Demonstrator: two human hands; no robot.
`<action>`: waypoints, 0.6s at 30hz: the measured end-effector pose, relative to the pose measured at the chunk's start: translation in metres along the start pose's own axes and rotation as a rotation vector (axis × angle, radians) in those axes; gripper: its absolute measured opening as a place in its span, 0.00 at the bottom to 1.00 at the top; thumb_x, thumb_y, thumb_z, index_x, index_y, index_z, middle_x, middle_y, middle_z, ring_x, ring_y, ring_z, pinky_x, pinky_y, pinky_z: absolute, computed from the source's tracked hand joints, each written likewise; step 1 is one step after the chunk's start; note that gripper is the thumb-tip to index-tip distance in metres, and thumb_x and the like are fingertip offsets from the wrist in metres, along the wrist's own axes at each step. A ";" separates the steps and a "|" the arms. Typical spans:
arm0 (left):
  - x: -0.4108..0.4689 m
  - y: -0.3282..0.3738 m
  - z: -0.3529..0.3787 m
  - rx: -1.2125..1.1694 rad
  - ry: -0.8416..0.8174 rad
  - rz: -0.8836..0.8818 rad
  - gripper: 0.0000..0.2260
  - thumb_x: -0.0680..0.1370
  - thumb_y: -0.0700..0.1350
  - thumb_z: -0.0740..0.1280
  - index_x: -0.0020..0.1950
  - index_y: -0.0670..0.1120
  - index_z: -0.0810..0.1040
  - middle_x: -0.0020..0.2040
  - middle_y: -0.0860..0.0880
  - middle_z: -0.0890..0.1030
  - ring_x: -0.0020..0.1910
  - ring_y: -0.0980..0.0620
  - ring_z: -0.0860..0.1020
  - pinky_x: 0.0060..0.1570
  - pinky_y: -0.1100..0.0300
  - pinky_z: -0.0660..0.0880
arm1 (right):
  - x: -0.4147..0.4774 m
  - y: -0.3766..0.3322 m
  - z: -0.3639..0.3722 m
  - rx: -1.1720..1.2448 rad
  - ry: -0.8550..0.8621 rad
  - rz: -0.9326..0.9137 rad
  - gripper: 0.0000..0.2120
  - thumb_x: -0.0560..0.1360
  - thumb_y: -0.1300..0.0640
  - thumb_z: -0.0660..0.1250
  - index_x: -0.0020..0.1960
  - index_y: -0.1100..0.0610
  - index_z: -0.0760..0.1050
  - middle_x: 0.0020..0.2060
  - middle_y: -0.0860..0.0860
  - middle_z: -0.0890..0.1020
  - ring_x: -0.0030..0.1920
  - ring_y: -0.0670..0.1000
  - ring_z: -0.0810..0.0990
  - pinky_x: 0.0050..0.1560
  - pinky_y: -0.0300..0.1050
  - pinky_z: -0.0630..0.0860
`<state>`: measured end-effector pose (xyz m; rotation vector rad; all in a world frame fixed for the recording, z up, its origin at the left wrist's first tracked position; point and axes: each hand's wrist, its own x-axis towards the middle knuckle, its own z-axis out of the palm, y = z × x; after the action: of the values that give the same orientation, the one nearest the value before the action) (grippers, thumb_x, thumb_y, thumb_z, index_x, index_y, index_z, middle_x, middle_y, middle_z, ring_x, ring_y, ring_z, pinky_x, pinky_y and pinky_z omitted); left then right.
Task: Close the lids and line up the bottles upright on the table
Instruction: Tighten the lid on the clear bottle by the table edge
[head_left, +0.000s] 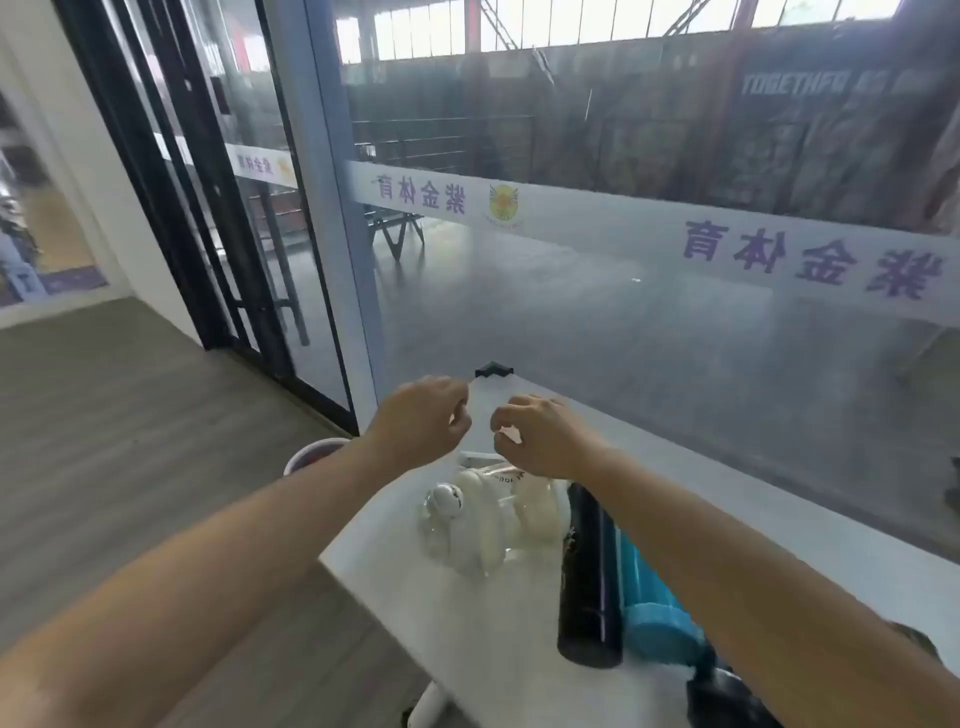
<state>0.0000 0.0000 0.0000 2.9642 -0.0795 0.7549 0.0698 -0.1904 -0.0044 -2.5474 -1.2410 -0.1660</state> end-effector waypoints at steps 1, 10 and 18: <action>-0.012 0.001 0.002 -0.029 -0.006 0.007 0.08 0.79 0.50 0.60 0.46 0.49 0.75 0.40 0.53 0.77 0.37 0.52 0.75 0.38 0.54 0.78 | -0.008 -0.005 0.009 0.011 -0.013 0.016 0.14 0.78 0.47 0.62 0.58 0.49 0.79 0.53 0.49 0.81 0.52 0.53 0.78 0.54 0.47 0.71; -0.098 0.025 0.012 -0.347 -0.388 -0.294 0.36 0.69 0.76 0.55 0.70 0.56 0.65 0.63 0.48 0.74 0.61 0.46 0.75 0.60 0.45 0.73 | -0.079 -0.058 0.009 0.075 -0.193 0.273 0.24 0.82 0.43 0.56 0.77 0.47 0.64 0.77 0.49 0.65 0.76 0.53 0.62 0.74 0.50 0.58; -0.120 0.021 0.019 -0.656 -0.300 -0.371 0.44 0.60 0.62 0.79 0.71 0.52 0.63 0.58 0.50 0.70 0.50 0.54 0.76 0.45 0.62 0.74 | -0.093 -0.062 0.010 0.128 -0.292 0.296 0.37 0.74 0.44 0.67 0.78 0.39 0.54 0.80 0.48 0.54 0.80 0.54 0.49 0.77 0.55 0.51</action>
<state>-0.0977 -0.0193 -0.0728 2.3337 0.1687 0.1771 -0.0364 -0.2208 -0.0217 -2.6677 -0.9122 0.3499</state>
